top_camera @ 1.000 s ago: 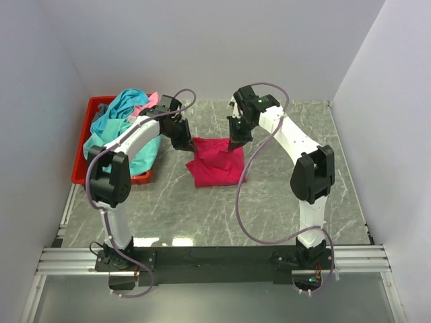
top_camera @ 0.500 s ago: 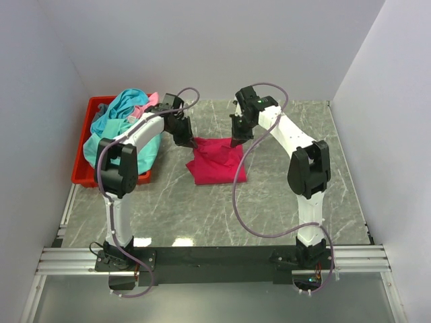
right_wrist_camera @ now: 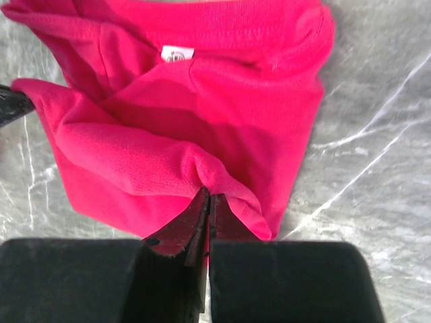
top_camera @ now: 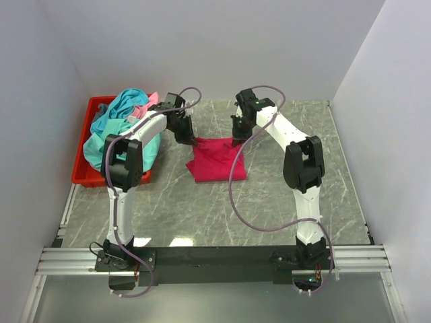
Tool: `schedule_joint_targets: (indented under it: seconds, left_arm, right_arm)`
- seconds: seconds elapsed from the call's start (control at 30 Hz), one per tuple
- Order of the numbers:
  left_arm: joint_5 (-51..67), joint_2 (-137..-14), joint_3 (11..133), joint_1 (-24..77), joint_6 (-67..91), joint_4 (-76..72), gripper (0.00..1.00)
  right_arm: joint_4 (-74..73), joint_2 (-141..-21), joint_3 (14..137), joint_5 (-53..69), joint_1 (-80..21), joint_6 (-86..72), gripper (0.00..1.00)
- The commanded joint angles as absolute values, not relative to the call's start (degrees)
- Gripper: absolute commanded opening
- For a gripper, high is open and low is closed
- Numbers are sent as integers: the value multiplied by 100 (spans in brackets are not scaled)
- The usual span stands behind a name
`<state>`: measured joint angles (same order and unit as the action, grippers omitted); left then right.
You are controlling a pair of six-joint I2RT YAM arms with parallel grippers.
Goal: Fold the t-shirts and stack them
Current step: Fold the tshirt
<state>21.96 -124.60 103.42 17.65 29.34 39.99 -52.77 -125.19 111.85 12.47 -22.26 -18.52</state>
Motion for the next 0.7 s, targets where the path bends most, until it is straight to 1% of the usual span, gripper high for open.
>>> schedule_joint_targets:
  seconds: [0.0, 0.17, 0.2, 0.23, 0.27, 0.3, 0.33, 0.37, 0.4, 0.47, 0.5, 0.57, 0.6, 0.67]
  left_arm:
    - [2136, -12524, 10635, 1731, 2769, 3832, 0]
    - [1908, -12560, 10679, 1723, 2795, 3771, 0]
    - [1803, -12551, 10740, 1723, 2804, 3753, 0]
    - [1706, -12551, 10792, 1723, 2812, 3727, 1]
    - [1522, -12551, 10836, 1714, 2839, 3683, 4]
    - [1442, -12559, 11011, 1705, 2865, 3691, 7]
    - [1372, -12560, 11117, 1696, 2900, 3709, 14]
    - [1232, -12568, 11214, 1705, 2909, 3735, 16]
    - [1152, -12499, 11363, 1705, 2953, 3735, 21]
    - [985, -12376, 11391, 1705, 2988, 3674, 28]
    - [854, -12184, 11286, 1705, 3023, 3561, 35]
    - [765, -11963, 11093, 1705, 3050, 3411, 42]
    - [791, -11744, 10848, 1722, 3067, 3262, 43]
    - [1036, -11532, 10470, 1749, 3024, 3138, 42]
  right_arm:
    - [-4922, -12577, 11531, 1143, -2162, -1846, 0]
    - [-4738, -12647, 11584, 1169, -2145, -1933, 0]
    - [-4685, -12656, 11593, 1169, -2153, -1994, 1]
    - [-4667, -12648, 11601, 1160, -2145, -2013, 4]
    - [-4667, -12639, 11628, 1117, -2118, -2047, 10]
    - [-4667, -12604, 11663, 1090, -2101, -2091, 25]
    - [-4676, -12569, 11663, 1055, -2092, -2100, 32]
    - [-4676, -12516, 11646, 1037, -2066, -2109, 41]
    - [-4641, -12385, 11602, 976, -2074, -2092, 44]
    - [-4597, -12209, 11506, 949, -2074, -2039, 48]
    - [-4510, -12017, 11331, 1001, -2074, -2013, 48]
    - [-4430, -11857, 11145, 1168, -2083, -1969, 48]
    - [-4369, -11726, 10971, 1317, -2100, -1960, 48]
    - [-4351, -11628, 10776, 1484, -2162, -1925, 48]
